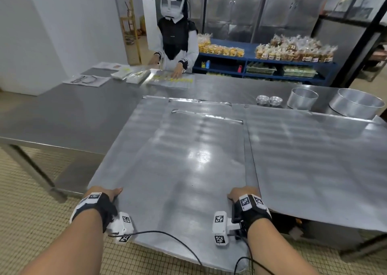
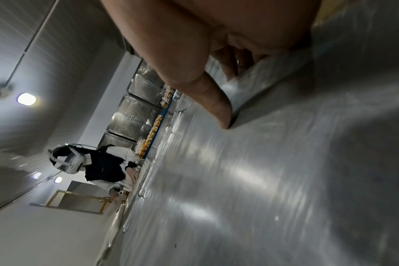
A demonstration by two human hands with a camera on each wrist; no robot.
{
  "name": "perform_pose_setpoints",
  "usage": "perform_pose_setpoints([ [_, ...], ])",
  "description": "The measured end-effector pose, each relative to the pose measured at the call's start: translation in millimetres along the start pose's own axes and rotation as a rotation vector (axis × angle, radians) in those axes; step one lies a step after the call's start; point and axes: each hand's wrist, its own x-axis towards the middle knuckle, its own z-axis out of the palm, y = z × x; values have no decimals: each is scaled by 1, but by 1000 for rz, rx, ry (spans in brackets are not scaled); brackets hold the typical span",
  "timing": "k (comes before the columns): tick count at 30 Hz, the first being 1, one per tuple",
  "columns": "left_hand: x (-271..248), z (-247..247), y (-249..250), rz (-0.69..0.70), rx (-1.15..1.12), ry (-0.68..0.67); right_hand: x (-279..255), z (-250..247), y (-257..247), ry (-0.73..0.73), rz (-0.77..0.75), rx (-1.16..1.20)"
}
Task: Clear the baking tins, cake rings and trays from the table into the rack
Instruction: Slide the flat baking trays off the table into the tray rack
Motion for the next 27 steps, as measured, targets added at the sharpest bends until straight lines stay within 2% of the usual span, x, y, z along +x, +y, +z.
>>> perform_pose_setpoints([
  [3,0,0,-8,-27,-10,-14,4,9,-1,13,-36,-26],
  [6,1,11,-13,-51,-64,-46,3,16,6,67,133,110],
  [8,-6,19,-15,-75,-76,-78,6,20,16,137,172,156],
  [11,-8,33,-21,-99,-80,-141,7,17,33,137,347,178],
  [14,-16,45,-21,-100,-22,-190,1,7,42,115,399,267],
  [17,-22,53,-17,-61,56,-205,4,4,56,102,409,297],
  [21,-17,58,-13,53,238,-256,7,7,64,-6,311,181],
  [27,-22,46,6,33,196,-218,1,1,50,37,294,219],
])
